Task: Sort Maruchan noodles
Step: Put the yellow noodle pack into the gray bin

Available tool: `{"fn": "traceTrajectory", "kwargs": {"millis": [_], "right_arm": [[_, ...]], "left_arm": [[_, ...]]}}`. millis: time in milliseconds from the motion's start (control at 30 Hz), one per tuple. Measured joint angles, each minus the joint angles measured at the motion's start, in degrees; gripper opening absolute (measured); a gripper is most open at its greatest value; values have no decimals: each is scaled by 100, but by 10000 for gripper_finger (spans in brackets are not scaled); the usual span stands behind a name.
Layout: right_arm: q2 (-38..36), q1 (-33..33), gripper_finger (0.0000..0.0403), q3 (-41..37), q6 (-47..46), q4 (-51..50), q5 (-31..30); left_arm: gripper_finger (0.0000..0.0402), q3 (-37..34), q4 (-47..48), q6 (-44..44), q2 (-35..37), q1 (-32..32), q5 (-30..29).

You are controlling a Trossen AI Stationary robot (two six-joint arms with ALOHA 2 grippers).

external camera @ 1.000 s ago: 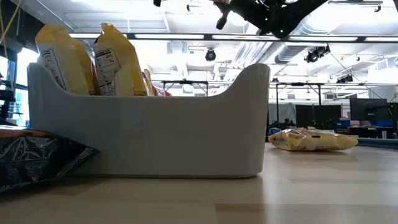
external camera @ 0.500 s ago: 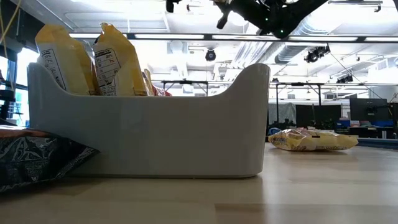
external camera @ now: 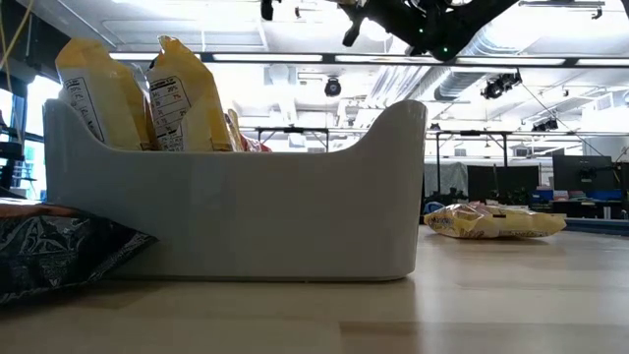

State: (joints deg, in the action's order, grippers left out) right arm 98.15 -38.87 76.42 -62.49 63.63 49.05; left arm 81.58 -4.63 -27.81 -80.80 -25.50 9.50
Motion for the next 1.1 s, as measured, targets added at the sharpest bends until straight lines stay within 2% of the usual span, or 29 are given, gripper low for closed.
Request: {"fn": "traceTrajectory", "kwargs": {"millis": [167, 267, 567, 700, 800, 900, 1000, 1100], "right_arm": [[0, -7, 131, 0, -25, 5, 1], [0, -3, 145, 0, -21, 18, 7], [-12, -95, 230, 0, -53, 18, 148], [-87, -418, 242, 0, -91, -24, 477], [-205, -713, 236, 0, -148, -191, 862], [-349, -997, 212, 0, 59, -485, 1360], [-497, -1273, 171, 0, 496, -1068, 1937], [-656, -1557, 119, 0, 1250, -2082, 2376]], "left_arm": [[132, 2, -6, 100, -30, -4, 154], [119, 2, -7, 114, -30, -10, 179], [112, 0, 22, 87, 28, -147, 421], [111, 312, 780, -43, 92, -162, 401], [111, 810, 1869, 0, 90, -161, 286], [111, 1351, 2858, -74, 66, -66, 169], [111, 1704, 3872, -400, 46, 118, 88], [111, 1870, 4630, -939, 45, 473, -399]]}}
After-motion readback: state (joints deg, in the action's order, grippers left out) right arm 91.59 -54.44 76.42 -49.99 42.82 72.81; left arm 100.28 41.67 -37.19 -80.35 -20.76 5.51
